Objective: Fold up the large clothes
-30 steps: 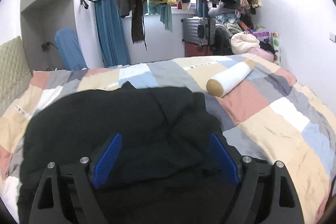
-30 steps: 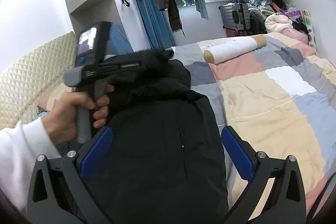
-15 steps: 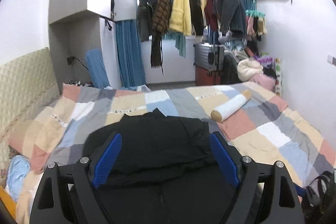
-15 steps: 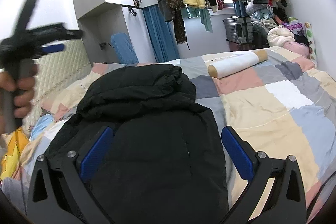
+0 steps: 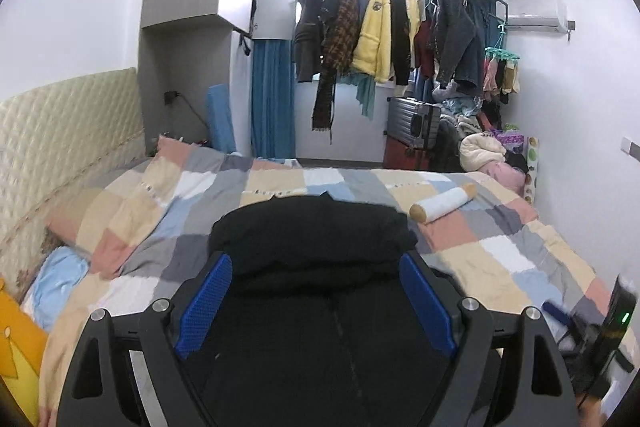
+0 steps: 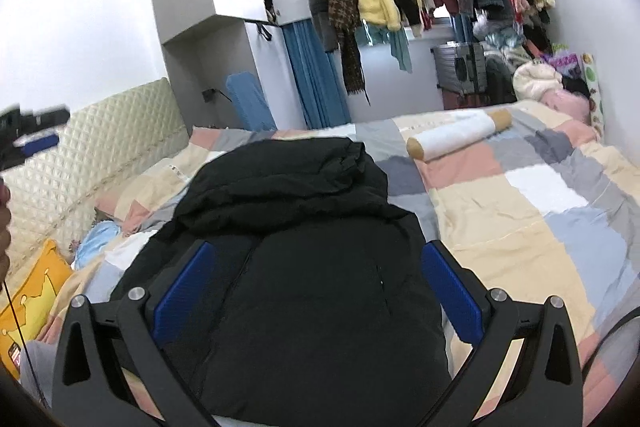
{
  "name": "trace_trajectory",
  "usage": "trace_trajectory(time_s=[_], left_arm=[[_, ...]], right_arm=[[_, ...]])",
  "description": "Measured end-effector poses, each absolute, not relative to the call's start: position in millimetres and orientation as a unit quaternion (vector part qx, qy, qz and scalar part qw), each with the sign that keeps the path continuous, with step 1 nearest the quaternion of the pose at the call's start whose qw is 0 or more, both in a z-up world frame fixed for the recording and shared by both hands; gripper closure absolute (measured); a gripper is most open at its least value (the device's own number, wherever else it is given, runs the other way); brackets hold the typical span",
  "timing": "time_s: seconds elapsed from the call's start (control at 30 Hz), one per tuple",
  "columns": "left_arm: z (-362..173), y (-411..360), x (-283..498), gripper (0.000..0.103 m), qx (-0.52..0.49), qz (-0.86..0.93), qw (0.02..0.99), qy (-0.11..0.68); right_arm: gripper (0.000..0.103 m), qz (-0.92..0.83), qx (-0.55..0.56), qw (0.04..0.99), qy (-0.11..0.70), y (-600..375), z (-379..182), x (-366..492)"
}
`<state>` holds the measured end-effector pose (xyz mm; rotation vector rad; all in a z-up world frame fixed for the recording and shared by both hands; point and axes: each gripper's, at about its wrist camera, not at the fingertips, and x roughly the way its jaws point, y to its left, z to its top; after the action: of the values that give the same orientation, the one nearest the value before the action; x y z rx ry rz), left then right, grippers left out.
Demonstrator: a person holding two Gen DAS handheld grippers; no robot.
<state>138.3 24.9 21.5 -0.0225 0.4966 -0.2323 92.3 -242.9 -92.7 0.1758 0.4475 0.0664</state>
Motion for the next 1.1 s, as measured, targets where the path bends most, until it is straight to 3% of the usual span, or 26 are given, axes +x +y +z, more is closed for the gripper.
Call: trace_trajectory(time_s=[0.33, 0.63, 0.87, 1.1], left_arm=[[-44.7, 82.0, 121.2, 0.017, -0.036, -0.087, 0.953, 0.287], [-110.5, 112.6, 156.8, 0.017, -0.062, -0.065, 0.931, 0.353], [-154.4, 129.7, 178.7, 0.017, -0.088, -0.051, 0.912, 0.397], [-179.6, 150.4, 186.8, 0.017, -0.124, -0.033, 0.892, 0.432]], right_arm=[[0.000, 0.060, 0.077, 0.968, 0.232, -222.7, -88.1, 79.3], [0.000, 0.048, 0.113, 0.946, 0.301, -247.9, -98.3, 103.7], [0.000, 0.013, 0.244, 0.890, 0.385, -319.0, -131.0, 141.7], [0.000, 0.005, 0.350, 0.792, 0.501, -350.4, -207.5, 170.3]])
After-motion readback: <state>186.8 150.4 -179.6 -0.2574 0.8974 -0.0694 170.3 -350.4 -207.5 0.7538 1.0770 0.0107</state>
